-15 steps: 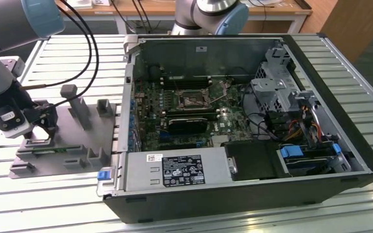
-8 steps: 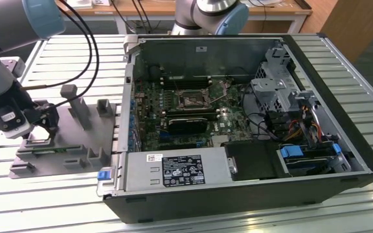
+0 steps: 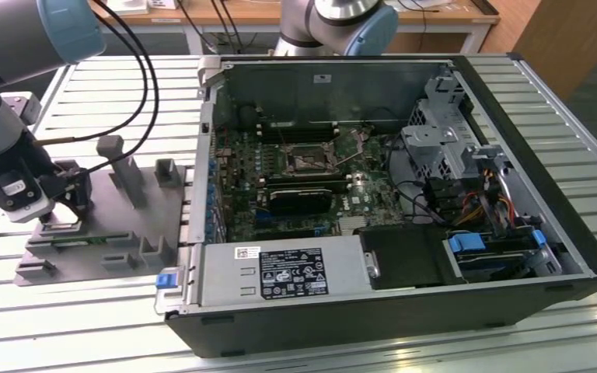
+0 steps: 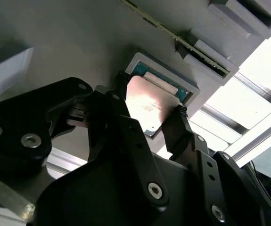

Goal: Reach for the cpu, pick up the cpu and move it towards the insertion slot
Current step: 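Pick up the cpu and move it towards the insertion slot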

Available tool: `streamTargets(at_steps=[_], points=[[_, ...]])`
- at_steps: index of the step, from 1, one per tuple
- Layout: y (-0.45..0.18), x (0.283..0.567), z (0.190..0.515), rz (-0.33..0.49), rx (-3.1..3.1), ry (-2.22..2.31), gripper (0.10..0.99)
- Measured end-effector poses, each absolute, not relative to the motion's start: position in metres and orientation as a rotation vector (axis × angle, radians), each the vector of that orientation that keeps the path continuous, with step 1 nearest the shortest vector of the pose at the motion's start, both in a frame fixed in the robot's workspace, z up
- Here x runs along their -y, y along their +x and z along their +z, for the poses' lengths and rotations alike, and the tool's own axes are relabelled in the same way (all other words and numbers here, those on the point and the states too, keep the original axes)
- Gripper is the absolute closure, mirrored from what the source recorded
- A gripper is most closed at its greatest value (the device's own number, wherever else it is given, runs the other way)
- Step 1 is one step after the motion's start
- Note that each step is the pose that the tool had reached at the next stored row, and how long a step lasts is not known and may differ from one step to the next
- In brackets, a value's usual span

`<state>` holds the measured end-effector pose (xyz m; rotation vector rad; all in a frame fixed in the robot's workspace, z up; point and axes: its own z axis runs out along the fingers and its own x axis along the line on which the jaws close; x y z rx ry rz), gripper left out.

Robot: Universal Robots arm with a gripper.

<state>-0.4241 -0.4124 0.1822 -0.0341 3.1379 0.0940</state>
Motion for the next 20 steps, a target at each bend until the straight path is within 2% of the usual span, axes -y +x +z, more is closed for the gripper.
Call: streamTargets(at_steps=[20], points=[[-0.424, 0.412, 0.213, 0.095, -3.138, -0.034, 0.541]])
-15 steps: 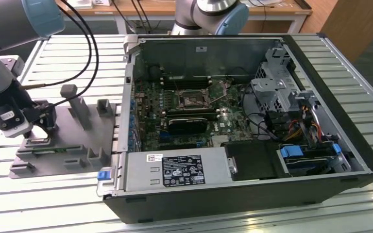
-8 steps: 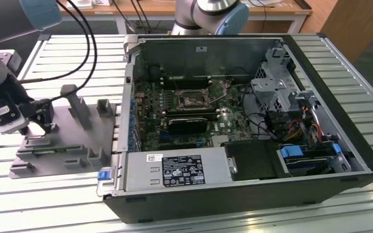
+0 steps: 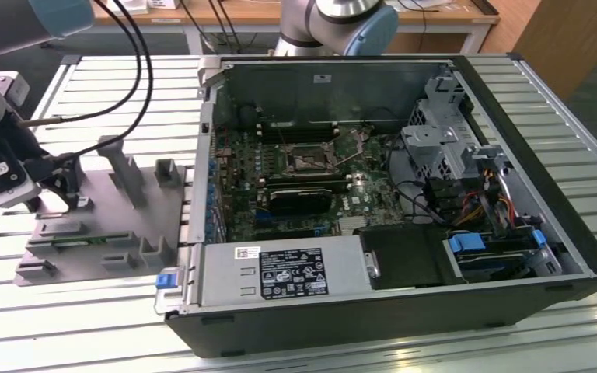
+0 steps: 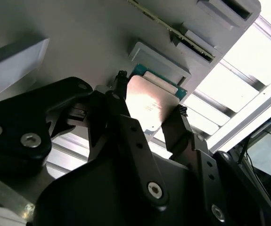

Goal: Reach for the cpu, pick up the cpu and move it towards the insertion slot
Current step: 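Pick up the cpu and move it towards the insertion slot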

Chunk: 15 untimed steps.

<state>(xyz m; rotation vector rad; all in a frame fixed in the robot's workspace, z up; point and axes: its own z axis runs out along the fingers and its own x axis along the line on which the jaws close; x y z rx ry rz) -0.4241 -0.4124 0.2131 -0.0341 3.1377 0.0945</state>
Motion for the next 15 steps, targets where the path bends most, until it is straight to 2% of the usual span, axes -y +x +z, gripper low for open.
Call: streamTargets(at_steps=[15], points=[[-0.4242, 0.4124, 0.2229, 0.096, -3.138, -0.034, 0.541]])
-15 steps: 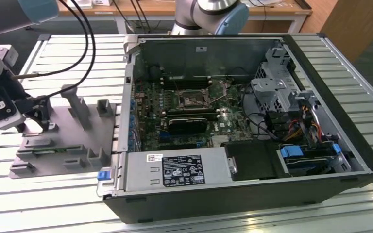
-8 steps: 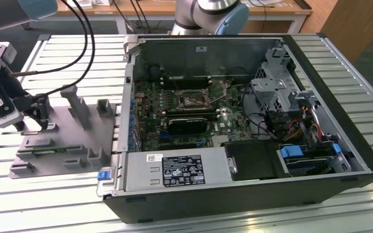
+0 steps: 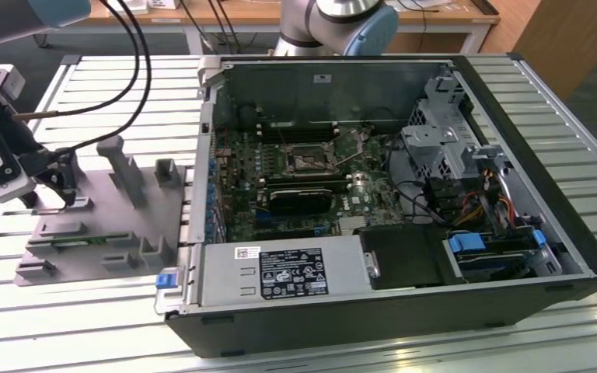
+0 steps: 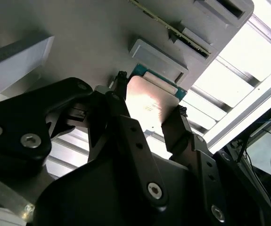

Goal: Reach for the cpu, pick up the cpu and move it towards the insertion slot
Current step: 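Pick up the cpu and move it towards the insertion slot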

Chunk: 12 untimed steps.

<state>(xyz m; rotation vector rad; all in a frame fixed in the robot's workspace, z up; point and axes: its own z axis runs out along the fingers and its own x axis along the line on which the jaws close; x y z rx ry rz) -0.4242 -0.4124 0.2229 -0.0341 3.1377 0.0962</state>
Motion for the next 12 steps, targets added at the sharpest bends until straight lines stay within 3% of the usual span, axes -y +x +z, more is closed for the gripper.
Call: streamTargets(at_steps=[12], points=[[-0.424, 0.412, 0.242, 0.097, -3.138, -0.034, 0.541]])
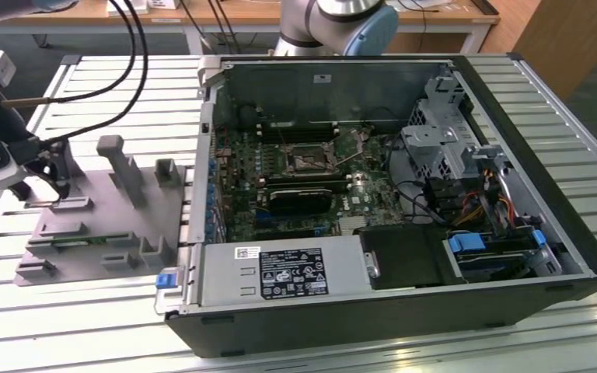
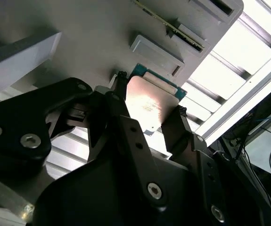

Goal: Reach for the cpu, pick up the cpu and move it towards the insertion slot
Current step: 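Pick up the cpu and move it towards the insertion slot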

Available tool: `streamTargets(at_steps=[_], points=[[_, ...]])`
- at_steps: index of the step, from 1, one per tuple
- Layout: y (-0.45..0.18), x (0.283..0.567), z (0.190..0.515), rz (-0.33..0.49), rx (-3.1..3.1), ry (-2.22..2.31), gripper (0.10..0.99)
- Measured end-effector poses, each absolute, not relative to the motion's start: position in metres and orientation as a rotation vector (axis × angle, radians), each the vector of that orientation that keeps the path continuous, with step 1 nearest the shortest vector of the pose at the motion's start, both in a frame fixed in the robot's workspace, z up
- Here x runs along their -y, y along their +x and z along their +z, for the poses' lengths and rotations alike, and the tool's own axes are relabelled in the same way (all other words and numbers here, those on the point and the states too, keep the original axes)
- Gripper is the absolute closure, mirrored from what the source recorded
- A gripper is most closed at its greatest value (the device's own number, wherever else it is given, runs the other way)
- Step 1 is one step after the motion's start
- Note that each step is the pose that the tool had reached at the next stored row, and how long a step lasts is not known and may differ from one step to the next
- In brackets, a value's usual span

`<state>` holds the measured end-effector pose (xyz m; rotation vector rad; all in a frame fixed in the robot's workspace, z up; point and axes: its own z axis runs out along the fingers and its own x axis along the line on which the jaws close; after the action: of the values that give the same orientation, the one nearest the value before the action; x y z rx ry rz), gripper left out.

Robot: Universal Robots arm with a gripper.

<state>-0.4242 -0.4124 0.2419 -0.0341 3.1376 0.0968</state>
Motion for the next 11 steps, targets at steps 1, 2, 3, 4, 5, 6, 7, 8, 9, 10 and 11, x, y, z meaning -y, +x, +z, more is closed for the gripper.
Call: streamTargets(at_steps=[1, 2, 3, 4, 5, 6, 7, 8, 9, 10, 11], points=[[-0.424, 0.412, 0.244, 0.097, -3.138, -0.034, 0.541], [-0.424, 0.412, 0.247, 0.097, -3.138, -0.034, 0.541], [-0.424, 0.412, 0.249, 0.097, -3.138, -0.034, 0.541], [-0.424, 0.412, 0.252, 0.098, -3.138, -0.034, 0.541], [-0.424, 0.412, 0.254, 0.098, -3.138, -0.034, 0.541], [-0.424, 0.412, 0.257, 0.098, -3.138, -0.034, 0.541], [-0.424, 0.412, 0.259, 0.098, -3.138, -0.034, 0.541], [-0.424, 0.412, 0.262, 0.099, -3.138, -0.034, 0.541], [-0.424, 0.412, 0.265, 0.099, -3.138, -0.034, 0.541], [-0.424, 0.412, 0.268, 0.099, -3.138, -0.034, 0.541], [-0.424, 0.412, 0.270, 0.099, -3.138, -0.034, 0.541]])
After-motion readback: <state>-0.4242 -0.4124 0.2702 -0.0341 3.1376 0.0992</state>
